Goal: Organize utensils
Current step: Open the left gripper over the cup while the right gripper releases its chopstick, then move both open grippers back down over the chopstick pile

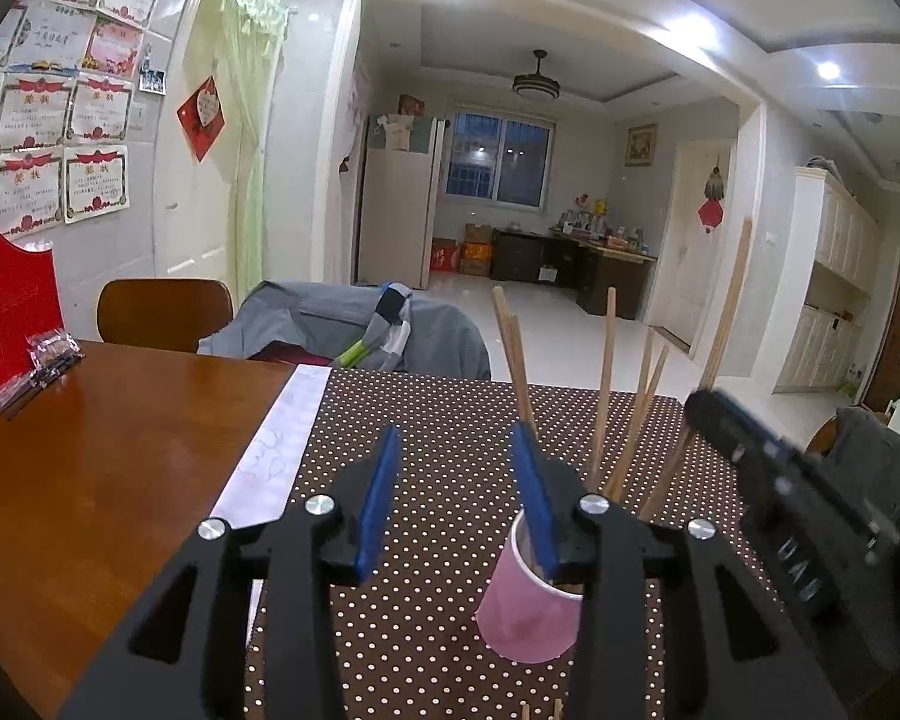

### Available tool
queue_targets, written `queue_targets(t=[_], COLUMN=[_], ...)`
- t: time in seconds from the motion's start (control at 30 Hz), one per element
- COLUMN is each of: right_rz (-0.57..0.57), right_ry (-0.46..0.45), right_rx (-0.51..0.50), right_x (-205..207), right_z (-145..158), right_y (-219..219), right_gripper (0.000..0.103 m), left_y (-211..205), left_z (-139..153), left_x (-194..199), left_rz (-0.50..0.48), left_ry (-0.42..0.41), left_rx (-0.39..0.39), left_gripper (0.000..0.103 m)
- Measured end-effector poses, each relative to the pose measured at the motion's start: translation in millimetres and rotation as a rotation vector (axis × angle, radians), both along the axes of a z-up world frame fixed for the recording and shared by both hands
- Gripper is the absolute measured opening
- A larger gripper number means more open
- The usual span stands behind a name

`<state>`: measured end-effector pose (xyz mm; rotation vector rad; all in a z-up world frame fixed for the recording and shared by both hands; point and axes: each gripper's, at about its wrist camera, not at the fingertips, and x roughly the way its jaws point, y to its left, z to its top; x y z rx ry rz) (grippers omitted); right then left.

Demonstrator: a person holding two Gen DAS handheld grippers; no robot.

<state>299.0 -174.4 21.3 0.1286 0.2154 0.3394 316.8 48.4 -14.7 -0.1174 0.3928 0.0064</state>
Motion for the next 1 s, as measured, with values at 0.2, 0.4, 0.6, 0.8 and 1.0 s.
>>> queue_targets(t=[0.2,0.4,0.6,0.8,1.0], right_rz=[-0.004,-0.024,-0.060,-0.077,-0.072], right_ry=[0.058,0.085,0.057,0.051,0.079], right_rx=[-0.028,-0.025,-0.040,-0.044,-0.056], right_x=[2.3,-5.5,-25.3,-45.9,-69.9], right_z=[-16.6,-14.7,-0.9,8.0,5.8], right_y=[0.4,-4.0,-10.1,-15.0,-19.2], right_gripper=[0.007,0.008,0.047,0.047,0.047], left_y=[2.1,-3.9,-7.8,-13.8,-12.6], left_z=[-0.6,2.8,5.4,8.7,3.5], left_x=[1.6,0.0,-10.1,-34.7,-61.7], left_rz=[0.005,-0.007,-0.032,-0.051,-0.083], left_ry=[0.020,0.009,0.009,0.017,0.053], left_rx=[-0.017,-0.010,-0.023,0.003,0.010], left_gripper=[0.040,0.040,0.040,0.040,0.041])
